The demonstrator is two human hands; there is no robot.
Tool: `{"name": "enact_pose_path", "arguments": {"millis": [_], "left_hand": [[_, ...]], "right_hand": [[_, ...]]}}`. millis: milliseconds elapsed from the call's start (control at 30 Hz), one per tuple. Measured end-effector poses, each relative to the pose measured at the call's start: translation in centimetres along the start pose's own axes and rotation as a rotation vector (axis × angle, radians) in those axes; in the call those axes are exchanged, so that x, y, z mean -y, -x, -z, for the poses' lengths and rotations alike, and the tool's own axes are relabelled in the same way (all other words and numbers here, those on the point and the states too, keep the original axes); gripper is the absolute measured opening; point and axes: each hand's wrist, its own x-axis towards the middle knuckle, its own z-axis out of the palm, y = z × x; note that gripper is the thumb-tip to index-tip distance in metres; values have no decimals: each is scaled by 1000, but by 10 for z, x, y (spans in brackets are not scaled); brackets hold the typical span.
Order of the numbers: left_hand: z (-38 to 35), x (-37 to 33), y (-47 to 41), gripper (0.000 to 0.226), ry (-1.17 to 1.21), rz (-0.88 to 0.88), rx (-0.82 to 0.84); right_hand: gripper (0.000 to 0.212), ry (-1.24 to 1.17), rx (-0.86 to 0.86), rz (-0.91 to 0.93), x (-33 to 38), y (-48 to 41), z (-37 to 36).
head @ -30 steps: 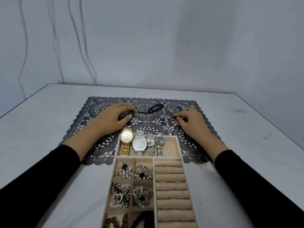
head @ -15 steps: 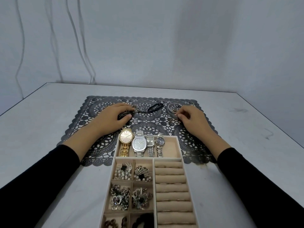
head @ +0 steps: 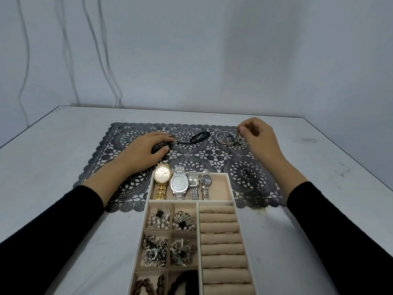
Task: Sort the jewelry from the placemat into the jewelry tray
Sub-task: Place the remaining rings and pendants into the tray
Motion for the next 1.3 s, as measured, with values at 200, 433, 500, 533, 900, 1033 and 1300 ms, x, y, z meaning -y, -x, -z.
{"name": "enact_pose_path", "arguments": {"millis": [200, 433, 500, 533, 900, 1033, 1300], "left_hand": [[0, 0, -1, 35, -1, -6, -2], [-1, 0, 0, 35, 7, -1, -1], [-1, 1, -1, 35, 9, 2, -3], [-1, 1, 0, 35, 12, 4, -5], [5, 5, 10, 37, 63, 48, -117], [9, 8, 18, 37, 24, 83, -152], [25, 20, 43, 61, 29, 292, -162]], "right_hand": [[18, -100, -29, -14, 12, -2, 7], [15, -152, -55, -4, 18, -4, 11], [14, -162, -47, -5, 19, -4, 12], [14, -166, -40, -7, 19, -3, 12], [7, 35, 118, -97, -13, 11, 9], [10, 191, 151, -38, -16, 20, 8], [16, 286, 175, -49, -13, 28, 8]]}}
